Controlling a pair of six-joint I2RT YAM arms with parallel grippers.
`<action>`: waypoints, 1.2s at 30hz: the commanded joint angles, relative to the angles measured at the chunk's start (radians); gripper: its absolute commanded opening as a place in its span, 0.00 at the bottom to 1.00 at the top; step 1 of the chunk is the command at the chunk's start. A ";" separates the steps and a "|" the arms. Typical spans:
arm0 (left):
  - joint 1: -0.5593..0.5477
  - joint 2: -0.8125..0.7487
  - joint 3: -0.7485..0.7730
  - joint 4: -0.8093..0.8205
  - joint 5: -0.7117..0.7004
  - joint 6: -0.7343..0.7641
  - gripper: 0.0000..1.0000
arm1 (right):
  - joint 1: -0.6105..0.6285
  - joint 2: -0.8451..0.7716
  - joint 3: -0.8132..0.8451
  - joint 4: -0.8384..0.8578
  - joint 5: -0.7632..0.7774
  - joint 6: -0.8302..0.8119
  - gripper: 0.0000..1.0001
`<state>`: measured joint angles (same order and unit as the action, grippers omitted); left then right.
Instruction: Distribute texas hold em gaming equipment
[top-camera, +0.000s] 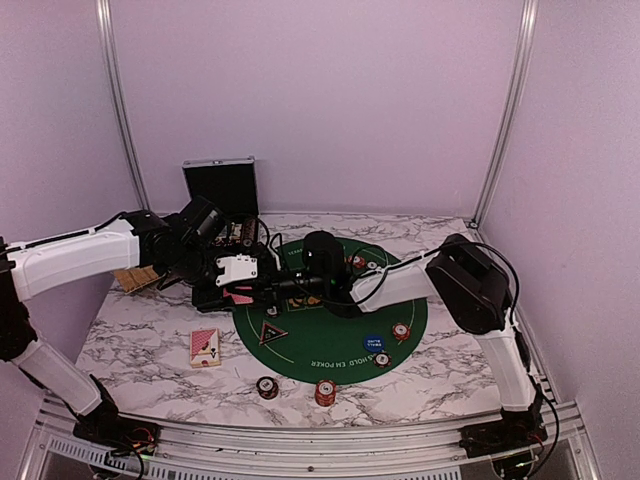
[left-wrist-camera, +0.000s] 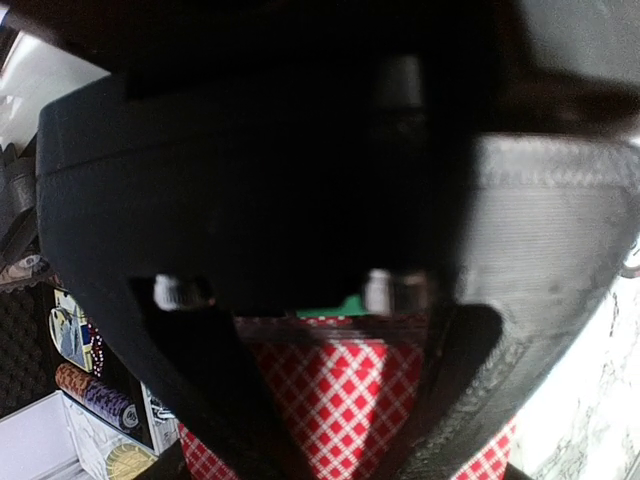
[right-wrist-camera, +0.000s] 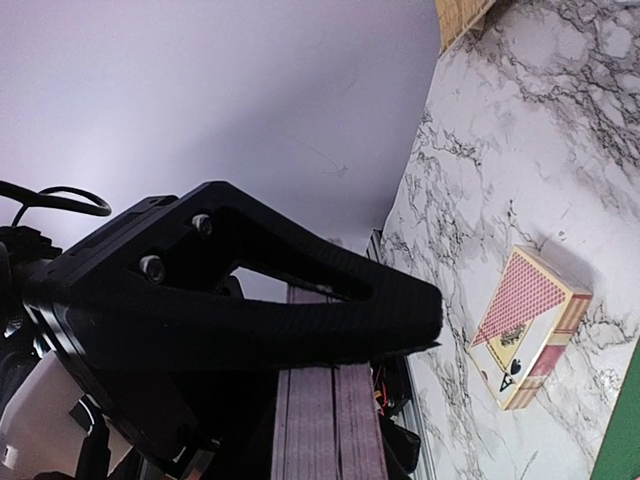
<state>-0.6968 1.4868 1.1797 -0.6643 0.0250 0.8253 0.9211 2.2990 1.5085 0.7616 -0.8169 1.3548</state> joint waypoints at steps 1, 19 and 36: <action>-0.001 -0.012 0.056 0.008 0.044 -0.067 0.40 | 0.005 -0.009 0.002 -0.036 0.020 -0.055 0.24; -0.001 -0.036 0.018 0.005 0.035 -0.024 0.31 | -0.005 -0.004 0.059 -0.229 0.019 -0.142 0.51; -0.002 -0.045 0.018 0.006 0.022 -0.011 0.24 | -0.048 -0.066 -0.040 -0.194 0.004 -0.113 0.36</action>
<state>-0.6968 1.4860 1.1805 -0.6628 0.0429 0.8082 0.8951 2.2543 1.4994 0.6113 -0.8219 1.2411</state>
